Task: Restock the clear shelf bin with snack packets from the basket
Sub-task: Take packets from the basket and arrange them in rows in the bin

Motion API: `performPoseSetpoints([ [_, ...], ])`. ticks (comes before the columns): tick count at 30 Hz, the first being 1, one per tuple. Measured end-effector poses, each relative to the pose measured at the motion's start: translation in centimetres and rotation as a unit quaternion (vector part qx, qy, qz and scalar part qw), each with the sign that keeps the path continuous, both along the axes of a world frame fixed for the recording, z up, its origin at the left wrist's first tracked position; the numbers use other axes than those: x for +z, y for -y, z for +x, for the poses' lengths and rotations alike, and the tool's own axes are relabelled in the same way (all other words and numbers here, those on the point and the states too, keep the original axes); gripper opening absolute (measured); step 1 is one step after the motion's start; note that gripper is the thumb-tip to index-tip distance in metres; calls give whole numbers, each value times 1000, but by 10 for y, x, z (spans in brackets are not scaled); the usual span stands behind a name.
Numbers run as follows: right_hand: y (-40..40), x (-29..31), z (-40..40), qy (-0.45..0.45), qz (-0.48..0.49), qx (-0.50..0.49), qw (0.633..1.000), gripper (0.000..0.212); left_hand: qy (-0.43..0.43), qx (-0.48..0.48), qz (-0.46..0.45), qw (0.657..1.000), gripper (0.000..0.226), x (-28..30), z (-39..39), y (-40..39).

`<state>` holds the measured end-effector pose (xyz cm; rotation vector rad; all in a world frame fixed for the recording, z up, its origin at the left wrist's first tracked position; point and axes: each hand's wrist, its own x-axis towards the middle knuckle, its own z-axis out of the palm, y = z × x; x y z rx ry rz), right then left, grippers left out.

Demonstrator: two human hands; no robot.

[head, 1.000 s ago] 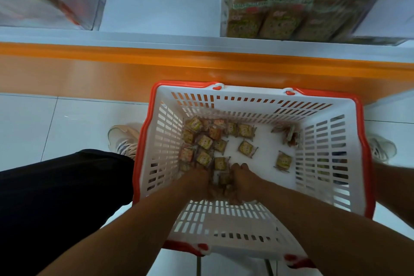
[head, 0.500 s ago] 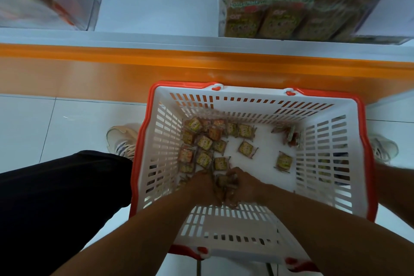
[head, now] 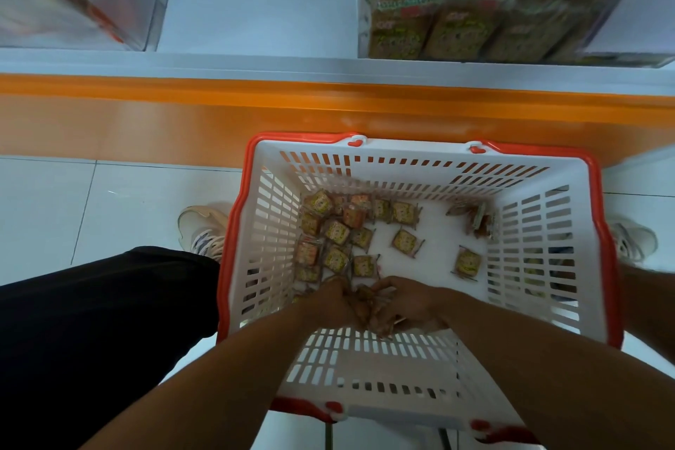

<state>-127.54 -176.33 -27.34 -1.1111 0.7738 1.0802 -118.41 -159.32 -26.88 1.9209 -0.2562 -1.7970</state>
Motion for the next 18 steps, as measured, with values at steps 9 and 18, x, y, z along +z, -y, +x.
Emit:
performPoseSetpoints([
  [9,13,40,23,61,-38,102,992,57,-45,97,64,992,28,46,25,11],
  [18,57,190,54,122,-5,-4,992,40,-77,168,-102,977,45,167,65,51],
])
